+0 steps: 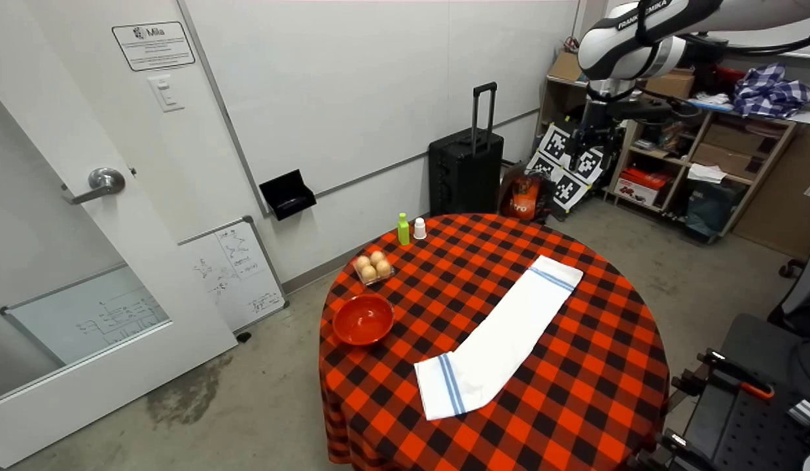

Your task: Fold the cloth

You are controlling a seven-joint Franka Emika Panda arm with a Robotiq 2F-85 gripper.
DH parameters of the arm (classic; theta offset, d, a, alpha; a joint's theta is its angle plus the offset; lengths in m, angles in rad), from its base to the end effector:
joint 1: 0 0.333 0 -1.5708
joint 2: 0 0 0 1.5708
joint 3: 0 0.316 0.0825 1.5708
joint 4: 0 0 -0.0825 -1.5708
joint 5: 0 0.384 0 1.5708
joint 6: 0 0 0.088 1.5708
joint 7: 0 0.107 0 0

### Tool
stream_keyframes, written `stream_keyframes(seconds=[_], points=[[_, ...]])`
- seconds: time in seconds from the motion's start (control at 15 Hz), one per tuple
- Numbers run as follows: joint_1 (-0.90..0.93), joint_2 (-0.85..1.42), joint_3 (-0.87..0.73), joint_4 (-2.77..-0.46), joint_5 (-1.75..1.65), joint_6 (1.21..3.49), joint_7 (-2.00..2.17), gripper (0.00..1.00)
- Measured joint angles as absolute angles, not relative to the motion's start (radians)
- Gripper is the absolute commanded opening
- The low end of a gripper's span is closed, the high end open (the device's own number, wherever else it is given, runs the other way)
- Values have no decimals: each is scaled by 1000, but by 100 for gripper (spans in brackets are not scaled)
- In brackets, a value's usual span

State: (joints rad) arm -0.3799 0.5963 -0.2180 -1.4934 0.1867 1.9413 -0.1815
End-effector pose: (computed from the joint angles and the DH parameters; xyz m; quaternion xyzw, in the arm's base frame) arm 0.5917 -0.3591 0.3178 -0.9704 0.2310 0.0527 0.0460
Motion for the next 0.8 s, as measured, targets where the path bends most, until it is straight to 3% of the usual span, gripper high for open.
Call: stream_keyframes(seconds=[0.8], points=[[-478, 1024, -205, -1016, 186, 1707, -38, 100]])
